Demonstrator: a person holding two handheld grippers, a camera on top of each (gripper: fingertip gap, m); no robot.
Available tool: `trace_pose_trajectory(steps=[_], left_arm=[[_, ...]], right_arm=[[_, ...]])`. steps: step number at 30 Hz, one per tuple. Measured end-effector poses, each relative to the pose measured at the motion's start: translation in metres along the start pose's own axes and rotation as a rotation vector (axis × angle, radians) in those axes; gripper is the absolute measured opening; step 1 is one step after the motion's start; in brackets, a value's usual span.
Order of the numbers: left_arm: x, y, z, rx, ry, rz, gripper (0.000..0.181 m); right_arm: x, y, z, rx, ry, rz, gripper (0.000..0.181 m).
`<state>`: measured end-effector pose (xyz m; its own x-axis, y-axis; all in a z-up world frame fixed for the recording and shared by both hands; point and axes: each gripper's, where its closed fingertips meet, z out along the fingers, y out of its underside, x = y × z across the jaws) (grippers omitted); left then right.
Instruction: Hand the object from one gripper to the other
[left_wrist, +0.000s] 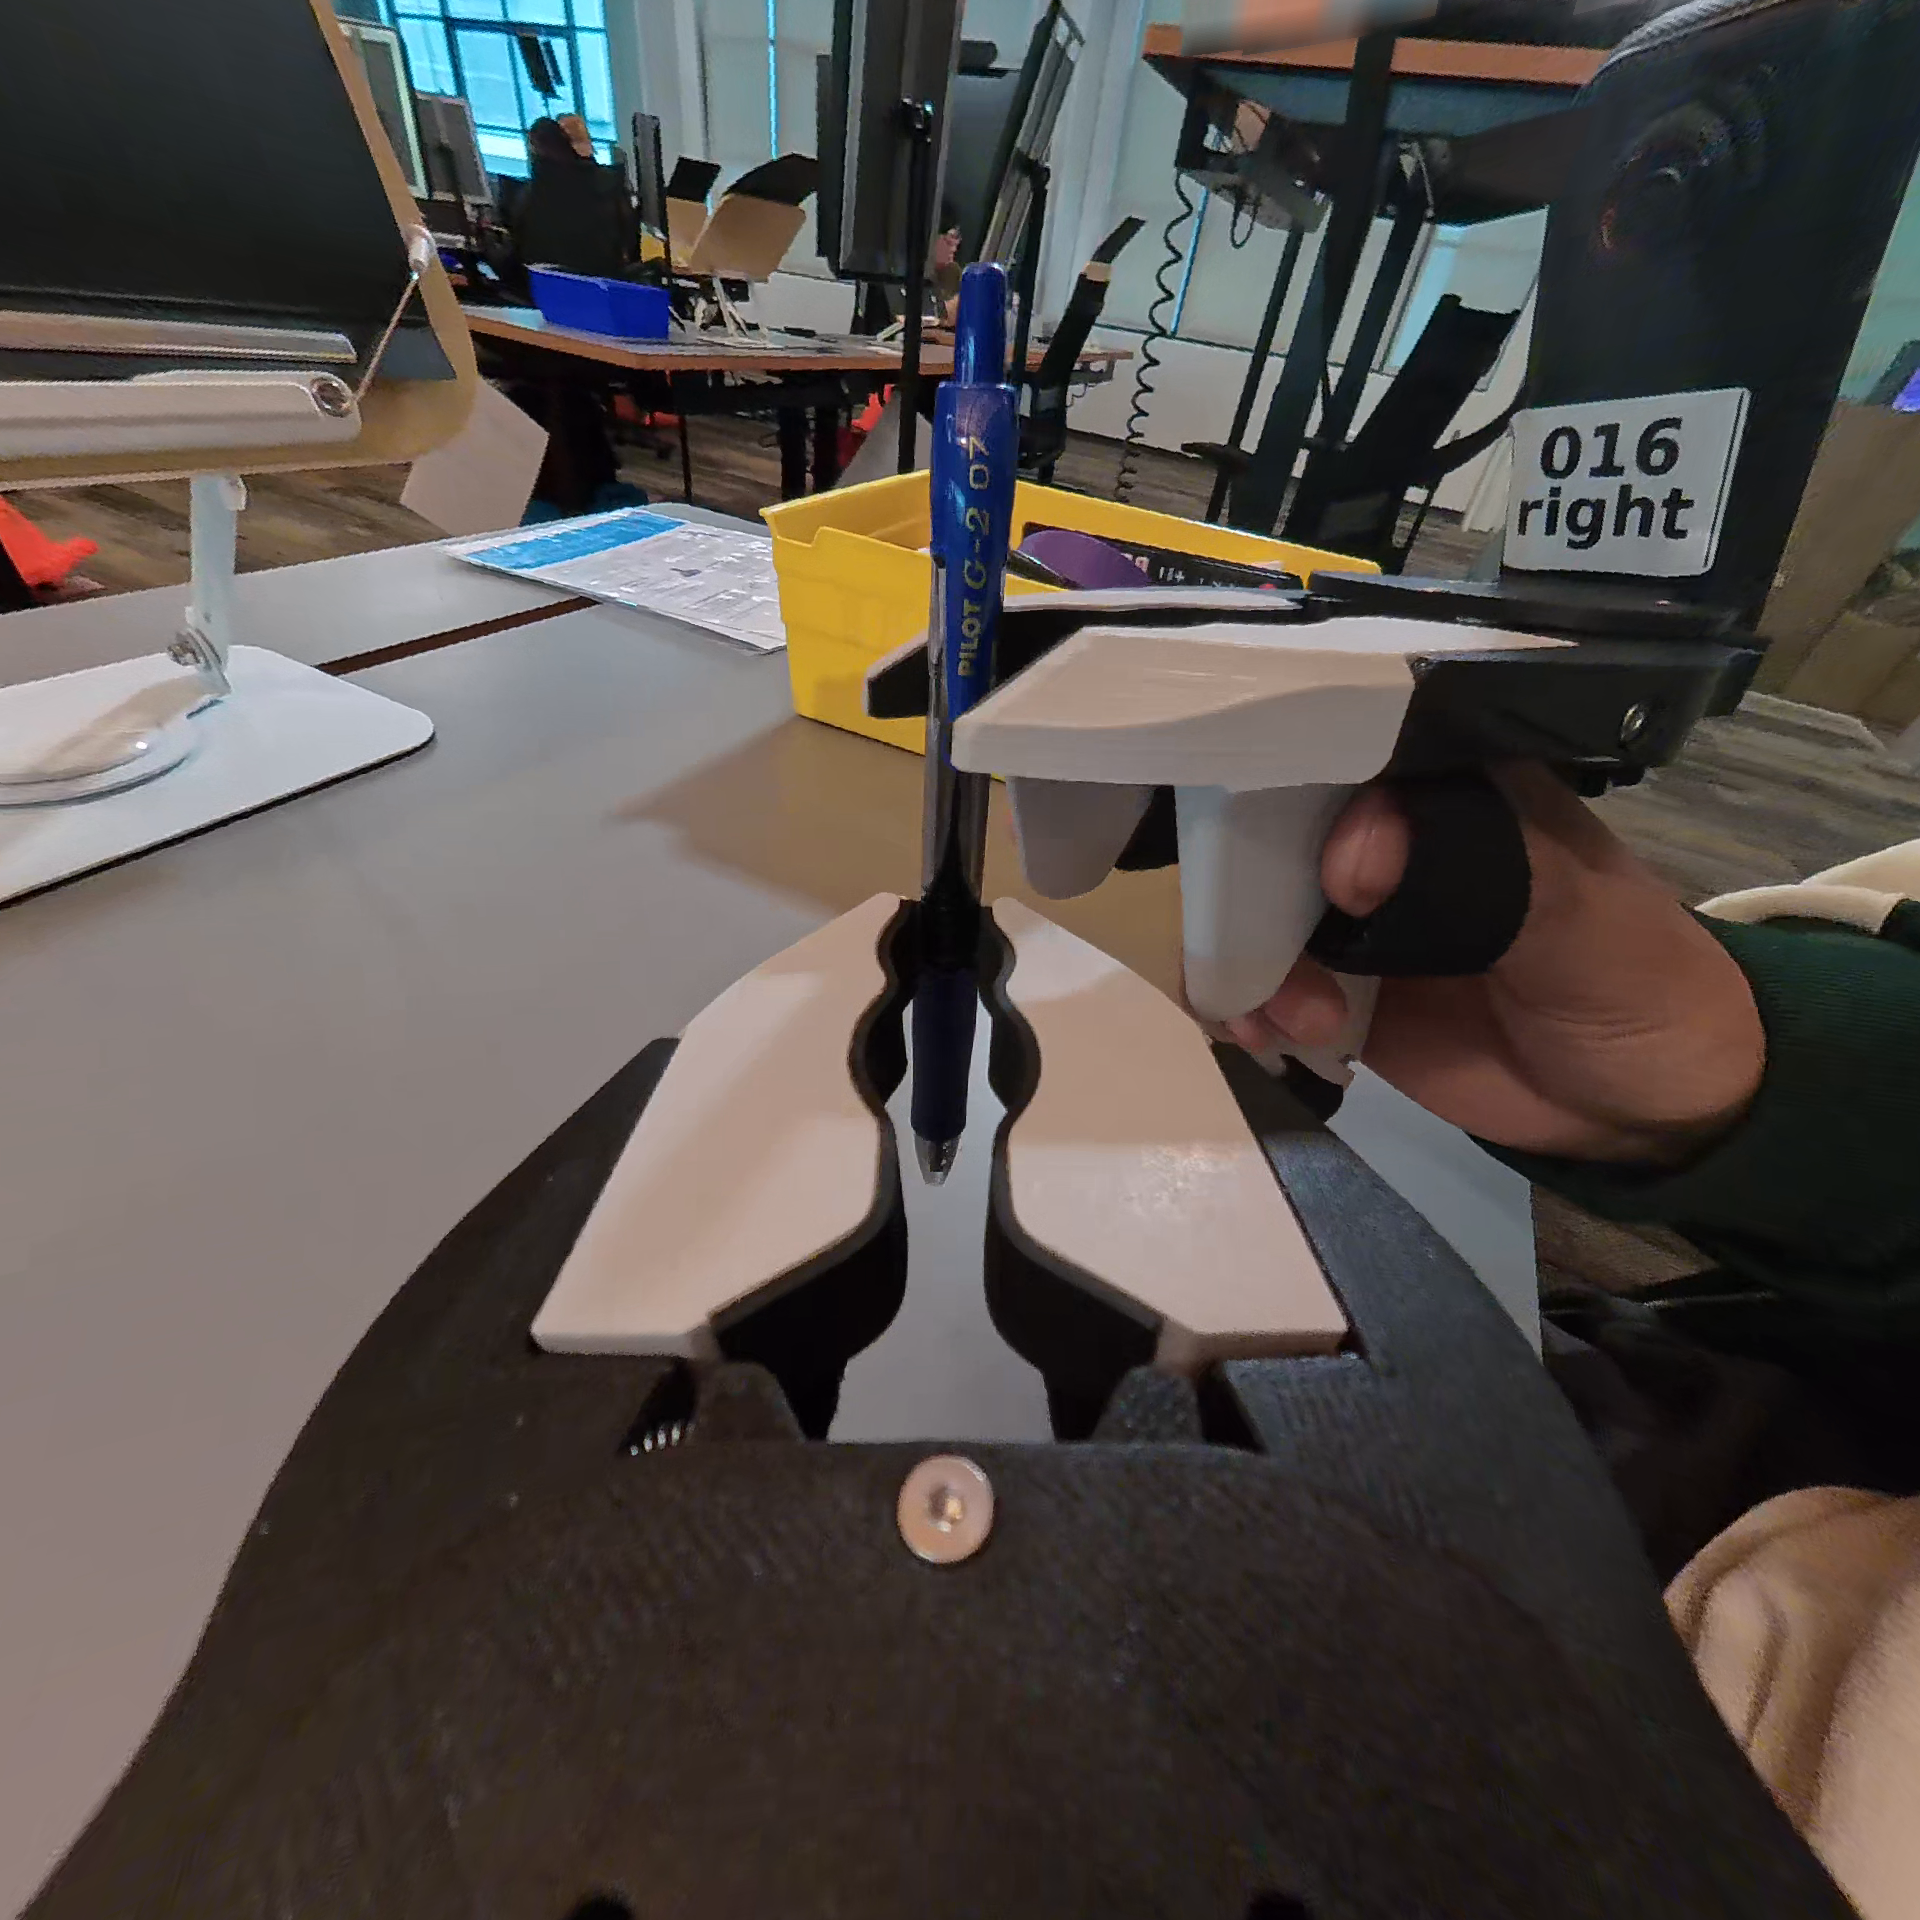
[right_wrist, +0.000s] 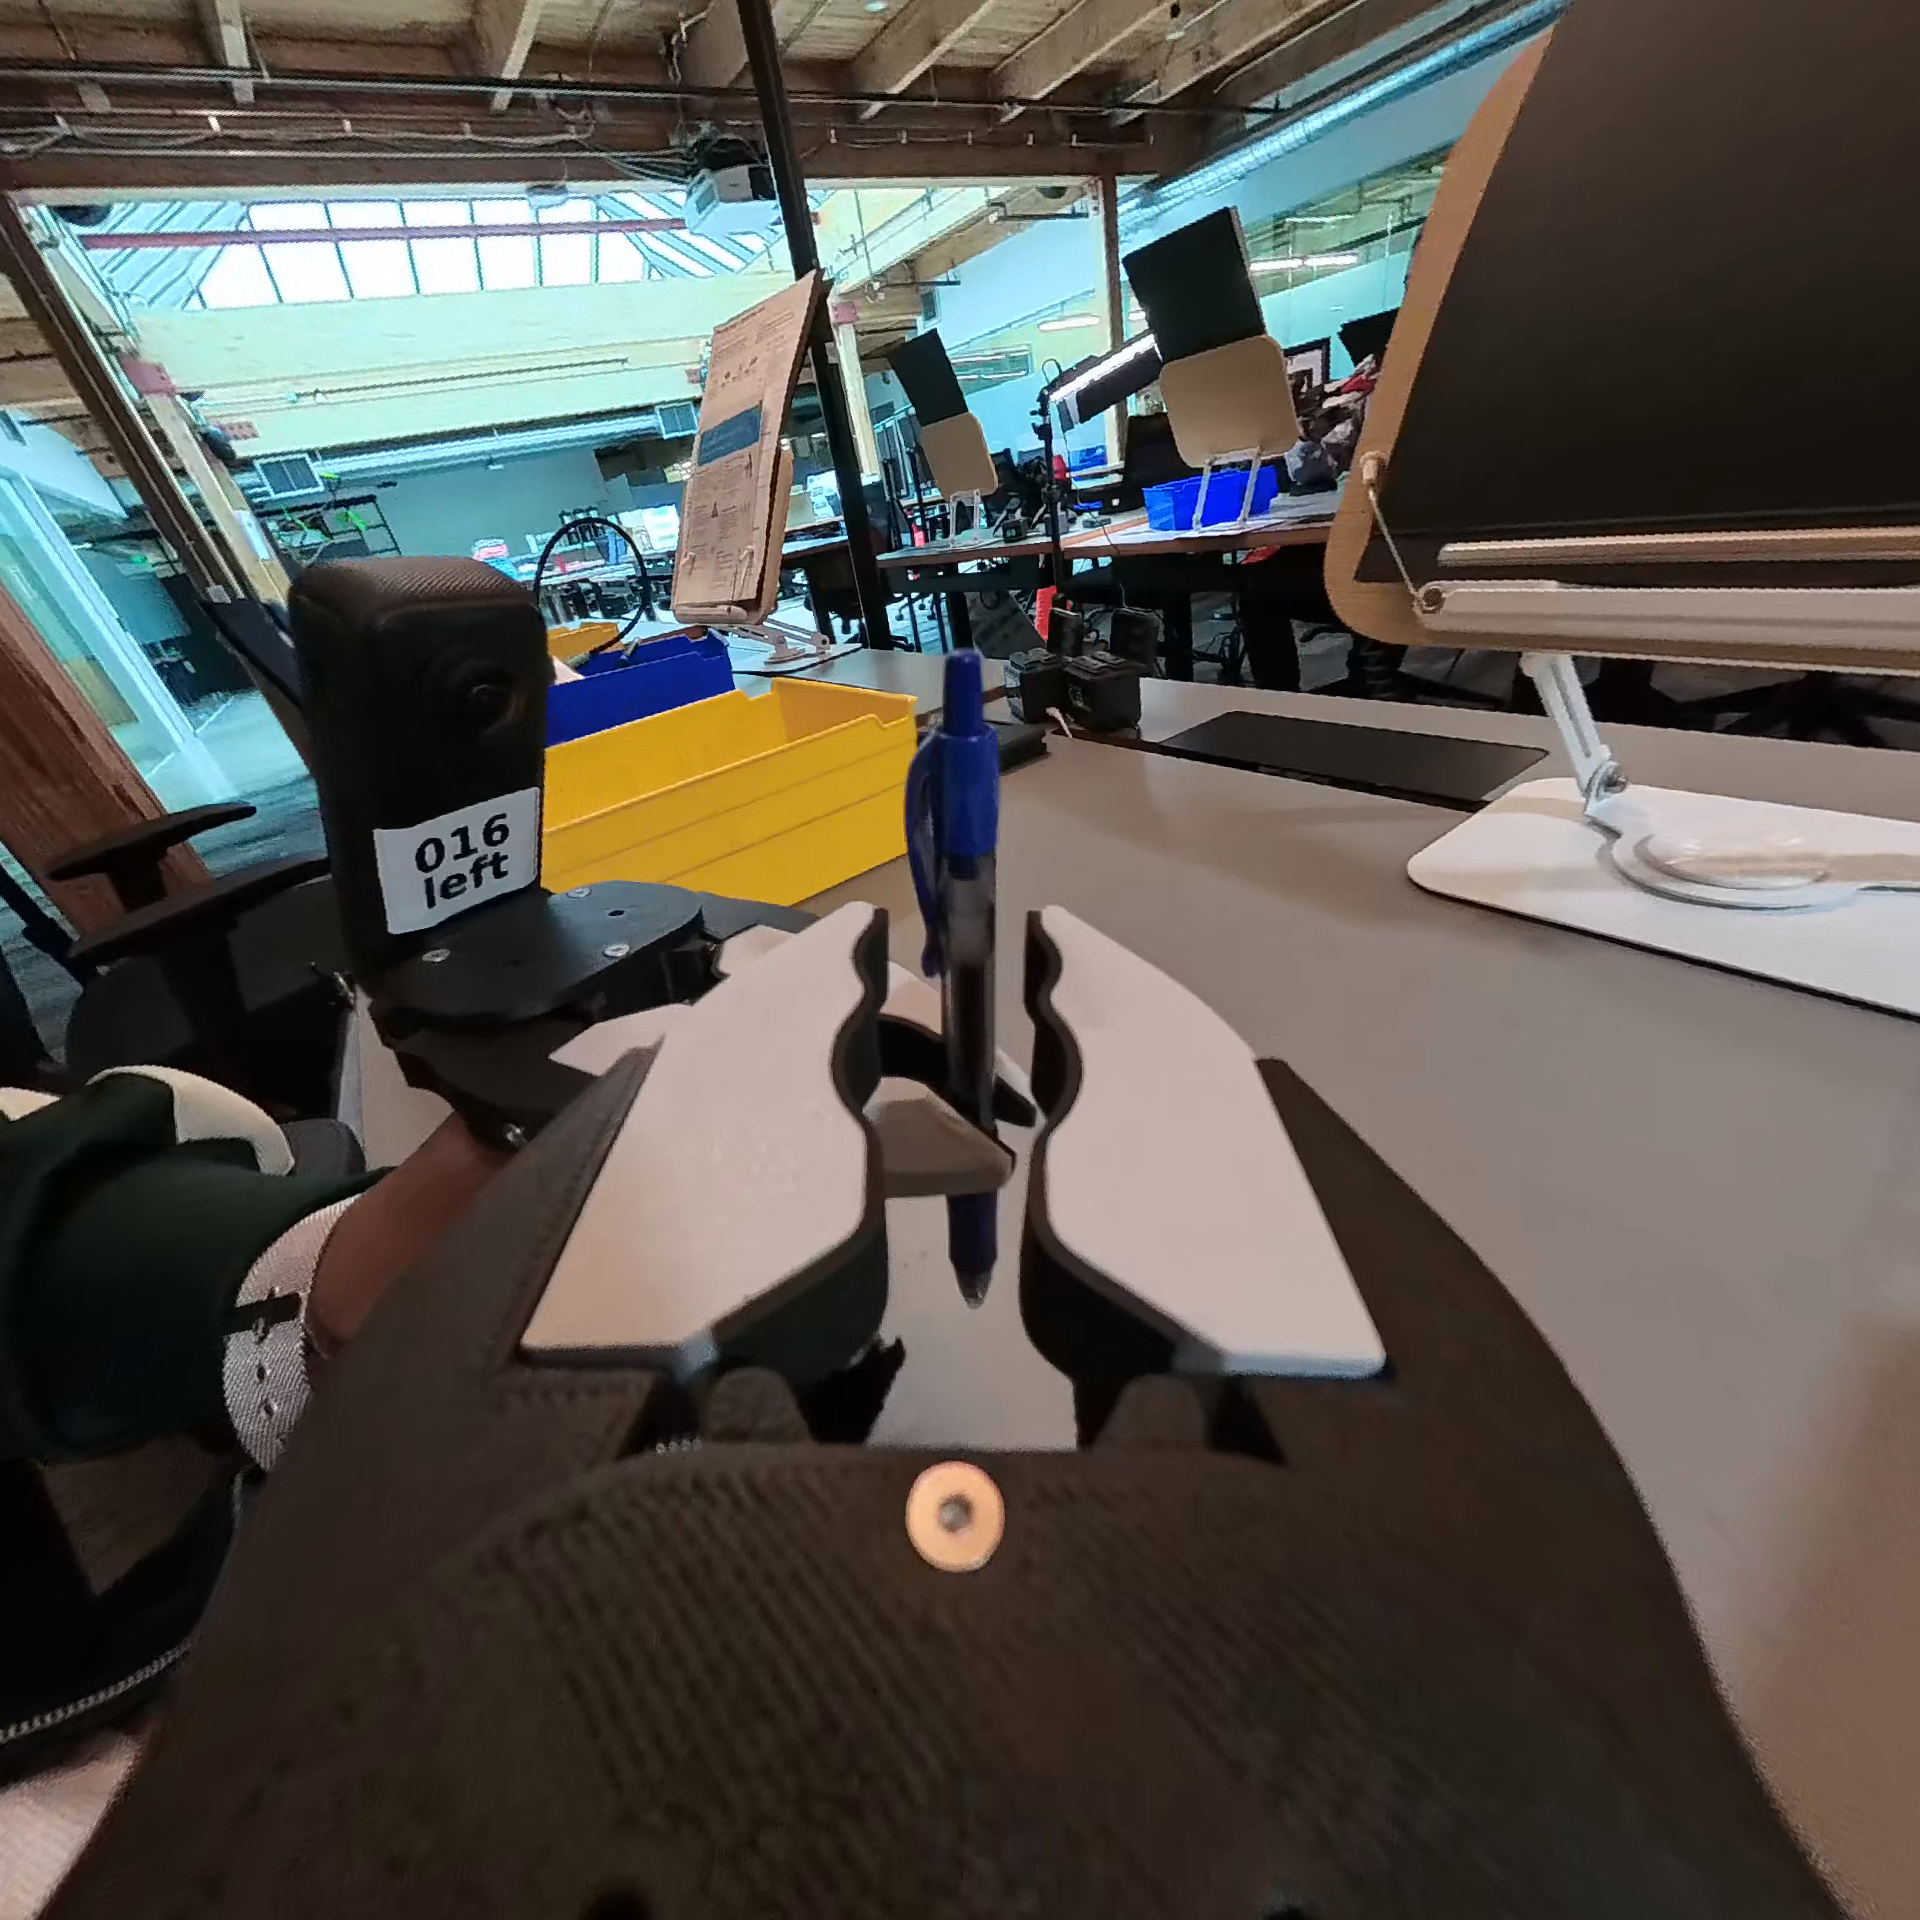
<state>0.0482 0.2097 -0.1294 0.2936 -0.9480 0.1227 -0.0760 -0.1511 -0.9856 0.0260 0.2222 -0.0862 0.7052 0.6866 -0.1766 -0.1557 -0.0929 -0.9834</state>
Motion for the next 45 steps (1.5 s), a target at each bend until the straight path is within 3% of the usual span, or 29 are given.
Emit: trace_pose_trajectory(steps=[14, 16, 19, 21, 24, 26, 29, 35, 45], left_arm=[[0.005, 0.004, 0.003, 0.015, 0.011, -0.016, 0.011], [0.009, 0.001, 0.002, 0.050, 0.050, -0.023, 0.021], [0.019, -0.009, -0.004, 0.097, 0.207, -0.040, 0.033], [0.014, -0.019, -0.011, 0.129, 0.260, -0.054, 0.060], [0.014, -0.037, -0.030, 0.200, 0.385, -0.086, 0.061], [0.025, -0.048, -0.043, 0.208, 0.529, -0.128, 0.052], [0.043, -0.048, -0.055, 0.116, 0.693, -0.150, 0.036], [0.056, -0.044, -0.055, 0.078, 0.723, -0.099, 0.032], [0.061, -0.045, -0.056, 0.049, 0.745, -0.103, 0.017]], right_arm=[[0.004, 0.003, -0.001, -0.008, 0.039, -0.016, 0.013], [0.003, 0.000, -0.002, 0.000, 0.017, -0.028, 0.013], [-0.004, -0.010, -0.008, 0.038, -0.085, -0.063, 0.013], [-0.009, -0.017, -0.013, 0.065, -0.170, -0.079, 0.013], [-0.023, -0.013, -0.016, 0.036, -0.352, -0.074, 0.013], [-0.038, 0.001, -0.017, -0.028, -0.501, -0.023, 0.013], [-0.052, 0.013, -0.016, -0.071, -0.616, 0.067, 0.013], [-0.072, 0.021, -0.021, -0.121, -0.735, 0.092, 0.013], [-0.078, 0.021, -0.025, -0.119, -0.780, 0.087, 0.013]])
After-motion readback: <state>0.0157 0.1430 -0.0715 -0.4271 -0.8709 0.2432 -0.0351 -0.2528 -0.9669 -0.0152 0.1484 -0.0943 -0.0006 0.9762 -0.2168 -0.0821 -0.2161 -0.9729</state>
